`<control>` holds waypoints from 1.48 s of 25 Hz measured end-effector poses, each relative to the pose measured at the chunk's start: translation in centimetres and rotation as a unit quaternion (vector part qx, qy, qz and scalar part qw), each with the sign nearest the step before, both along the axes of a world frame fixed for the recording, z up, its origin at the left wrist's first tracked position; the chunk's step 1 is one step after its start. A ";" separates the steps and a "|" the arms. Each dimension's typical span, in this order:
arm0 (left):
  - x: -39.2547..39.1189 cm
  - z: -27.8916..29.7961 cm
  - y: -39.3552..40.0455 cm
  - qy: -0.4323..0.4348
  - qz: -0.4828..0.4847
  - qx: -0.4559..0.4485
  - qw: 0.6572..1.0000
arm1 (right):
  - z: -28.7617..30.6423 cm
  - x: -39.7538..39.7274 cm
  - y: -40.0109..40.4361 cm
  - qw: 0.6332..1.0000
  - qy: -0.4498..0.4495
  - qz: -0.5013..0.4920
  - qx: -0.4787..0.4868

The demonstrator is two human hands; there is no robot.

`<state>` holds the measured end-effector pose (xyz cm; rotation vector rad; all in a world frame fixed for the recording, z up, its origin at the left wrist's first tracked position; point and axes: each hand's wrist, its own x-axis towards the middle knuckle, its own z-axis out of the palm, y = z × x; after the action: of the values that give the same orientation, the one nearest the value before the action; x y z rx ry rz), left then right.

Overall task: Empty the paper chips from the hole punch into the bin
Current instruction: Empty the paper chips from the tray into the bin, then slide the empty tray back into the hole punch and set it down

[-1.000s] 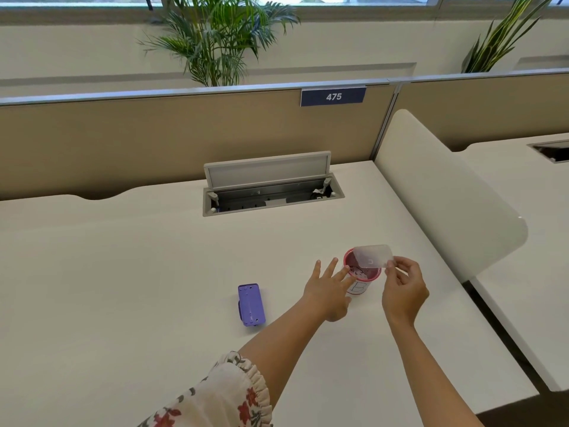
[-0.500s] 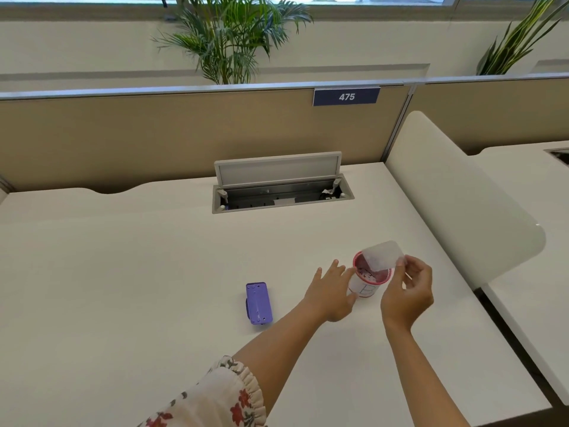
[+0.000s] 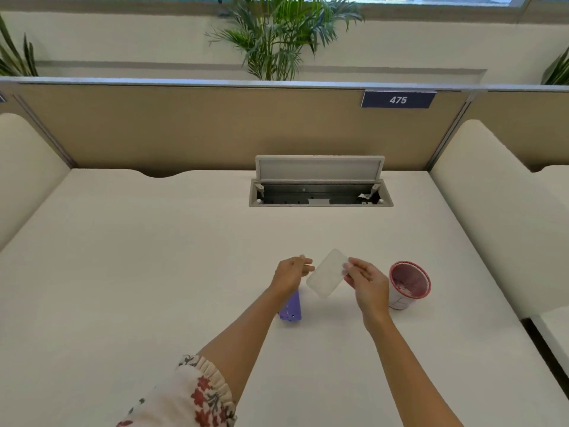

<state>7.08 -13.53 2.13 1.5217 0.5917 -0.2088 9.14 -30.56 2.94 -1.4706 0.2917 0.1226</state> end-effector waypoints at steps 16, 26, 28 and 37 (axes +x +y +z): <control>-3.9 -1.3 7.8 -0.020 0.058 -0.017 0.998 | -2.7 0.1 9.5 0.973 0.025 0.170 -0.152; -4.7 -2.2 10.1 -0.019 0.166 -0.054 0.984 | -4.1 -3.6 11.8 0.818 -0.013 0.275 -0.505; -4.7 -2.1 10.0 -0.011 0.180 -0.072 0.981 | -3.6 -3.2 11.6 0.823 -0.008 0.266 -0.503; -5.1 -1.8 9.5 0.008 0.191 -0.143 0.971 | -1.6 -1.5 8.3 0.961 0.021 0.160 -0.227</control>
<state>1.97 -4.04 0.37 1.1052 0.8189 -0.0072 7.69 -22.22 1.32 -1.9672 0.1150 0.3665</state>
